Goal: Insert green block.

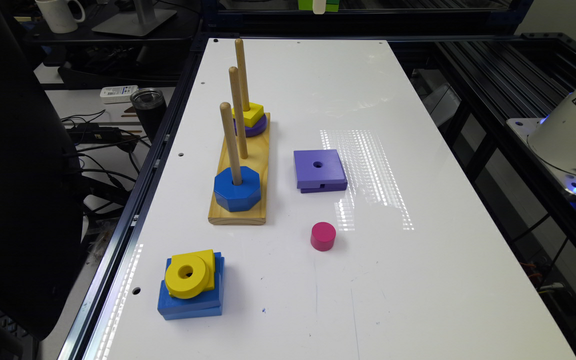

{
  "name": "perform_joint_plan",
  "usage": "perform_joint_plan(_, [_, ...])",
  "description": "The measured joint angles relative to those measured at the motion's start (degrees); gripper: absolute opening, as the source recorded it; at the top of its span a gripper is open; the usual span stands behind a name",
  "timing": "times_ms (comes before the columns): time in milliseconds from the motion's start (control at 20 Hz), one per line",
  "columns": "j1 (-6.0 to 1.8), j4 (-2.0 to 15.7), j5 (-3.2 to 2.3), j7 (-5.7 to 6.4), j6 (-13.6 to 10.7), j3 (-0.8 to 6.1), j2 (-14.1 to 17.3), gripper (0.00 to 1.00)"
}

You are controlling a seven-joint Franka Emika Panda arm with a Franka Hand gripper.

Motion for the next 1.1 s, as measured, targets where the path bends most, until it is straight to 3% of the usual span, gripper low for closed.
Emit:
perform_joint_plan(350, [0.01,-0.01,0.0,0.09,0.0,0.22,0.0,0.0])
perform_joint_plan(600, [0.05,-0.01,0.1,0.73,0.1,1.05,0.0,0.0])
perform_joint_plan(900, [0.11,-0.01,0.3,2.31,0.7,2.88,0.2,0.0])
perform_joint_plan(1100, [0.12,0.13,0.4,3.94,1.6,4.62,0.9,0.0])
